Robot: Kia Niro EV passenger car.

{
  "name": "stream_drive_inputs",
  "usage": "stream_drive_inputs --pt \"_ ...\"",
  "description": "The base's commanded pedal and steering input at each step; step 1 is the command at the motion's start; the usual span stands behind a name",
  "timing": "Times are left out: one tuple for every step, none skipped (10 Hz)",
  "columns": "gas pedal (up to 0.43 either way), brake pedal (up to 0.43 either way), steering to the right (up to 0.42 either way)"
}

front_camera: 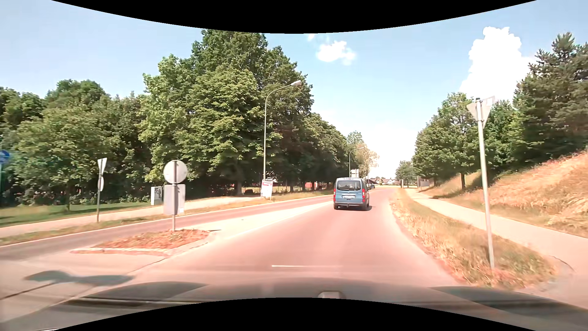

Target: Follow the waypoints while adhering to traffic rules and regulations

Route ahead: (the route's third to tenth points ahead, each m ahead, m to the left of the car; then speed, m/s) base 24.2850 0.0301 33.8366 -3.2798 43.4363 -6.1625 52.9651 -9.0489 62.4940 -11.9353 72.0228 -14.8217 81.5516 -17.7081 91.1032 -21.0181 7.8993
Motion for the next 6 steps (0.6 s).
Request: stream_drive_inputs --pt "0.24 0.0 0.117" --pt "0.24 0.0 0.117" --pt "0.24 0.0 0.115" --pt "0.24 0.0 0.112" --pt "0.24 0.0 0.109" --pt "0.24 0.0 0.103"
